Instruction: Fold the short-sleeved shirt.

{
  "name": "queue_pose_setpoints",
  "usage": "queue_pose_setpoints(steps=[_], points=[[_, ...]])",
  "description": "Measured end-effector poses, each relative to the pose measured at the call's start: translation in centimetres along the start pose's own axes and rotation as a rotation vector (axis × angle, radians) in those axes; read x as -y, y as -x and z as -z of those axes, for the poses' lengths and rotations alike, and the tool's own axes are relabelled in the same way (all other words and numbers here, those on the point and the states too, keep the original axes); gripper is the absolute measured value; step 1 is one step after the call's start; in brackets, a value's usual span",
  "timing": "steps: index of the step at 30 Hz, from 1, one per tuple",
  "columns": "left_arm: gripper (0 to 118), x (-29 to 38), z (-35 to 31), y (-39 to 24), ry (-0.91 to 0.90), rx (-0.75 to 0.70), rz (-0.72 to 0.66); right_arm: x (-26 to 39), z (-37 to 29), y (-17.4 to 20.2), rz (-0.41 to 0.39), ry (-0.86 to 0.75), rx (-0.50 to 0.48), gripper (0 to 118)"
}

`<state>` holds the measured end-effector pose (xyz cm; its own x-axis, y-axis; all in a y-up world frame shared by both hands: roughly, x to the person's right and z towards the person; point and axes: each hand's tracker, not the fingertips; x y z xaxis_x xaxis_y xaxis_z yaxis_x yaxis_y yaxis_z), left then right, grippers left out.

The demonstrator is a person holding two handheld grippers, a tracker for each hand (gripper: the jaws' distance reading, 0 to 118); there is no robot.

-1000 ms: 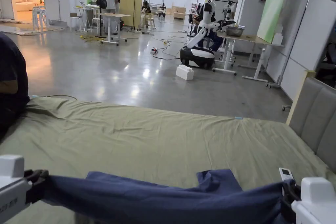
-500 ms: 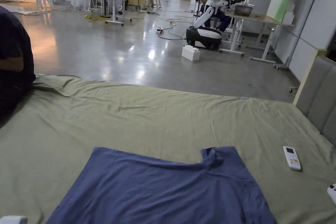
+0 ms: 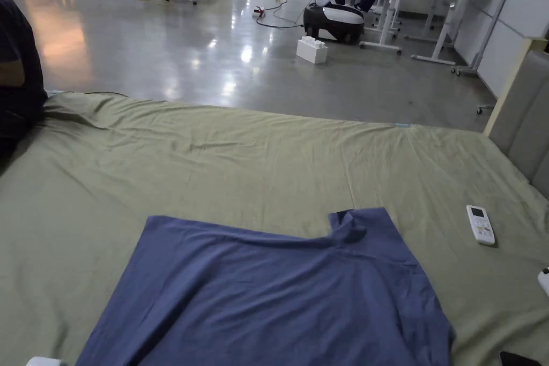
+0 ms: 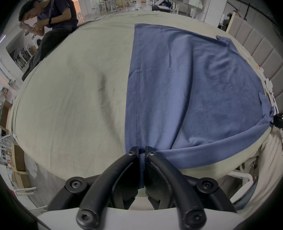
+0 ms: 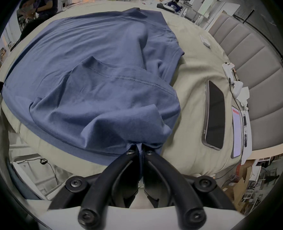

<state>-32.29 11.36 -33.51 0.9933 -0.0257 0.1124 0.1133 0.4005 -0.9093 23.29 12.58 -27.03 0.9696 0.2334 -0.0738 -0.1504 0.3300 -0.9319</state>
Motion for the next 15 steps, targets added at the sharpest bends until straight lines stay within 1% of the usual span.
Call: queue_pose_setpoints(steps=[1, 3, 5, 6, 7, 8, 9, 10, 11, 13, 15], points=[[6, 0.0, 0.1, 0.0, 0.004, -0.005, 0.005, -0.1, 0.2, -0.1, 0.005, 0.009, -0.004, 5], [6, -0.1, 0.0, 0.0, 0.007, -0.003, 0.008, -0.3, 0.2, -0.1, 0.005, 0.017, -0.006, 9], [7, -0.8, -0.8, 0.2, 0.017, 0.011, -0.011, -0.6, -0.7, -0.2, 0.005, 0.024, 0.047, 13], [8, -1.1, -1.2, 0.3, 0.016, 0.020, -0.021, -0.8, -1.5, -0.4, 0.012, 0.015, 0.071, 21], [12, -1.3, -2.0, 0.3, -0.035, 0.034, -0.032, -1.1, -2.4, -0.6, 0.035, -0.018, 0.090, 40], [21, -2.2, -2.9, 0.4, -0.084, 0.046, -0.038, -1.5, -3.5, -1.0, 0.062, -0.069, 0.092, 56], [35, -2.8, -3.5, 0.2, -0.130, 0.050, -0.040, -1.9, -4.6, -1.3, 0.085, -0.117, 0.093, 71], [51, -3.5, -4.3, 0.0, -0.182, 0.048, -0.042, -2.5, -5.7, -1.5, 0.112, -0.166, 0.102, 77], [59, -4.2, -5.0, -0.2, -0.232, 0.048, -0.043, -3.3, -6.9, -1.5, 0.142, -0.230, 0.118, 77], [60, -5.5, -6.2, -0.8, -0.324, 0.053, -0.045, -4.6, -8.7, -1.4, 0.177, -0.365, 0.129, 79], [60, -6.8, -7.2, -1.6, -0.439, 0.024, -0.057, -5.9, -10.0, -0.8, 0.223, -0.557, 0.107, 83]])
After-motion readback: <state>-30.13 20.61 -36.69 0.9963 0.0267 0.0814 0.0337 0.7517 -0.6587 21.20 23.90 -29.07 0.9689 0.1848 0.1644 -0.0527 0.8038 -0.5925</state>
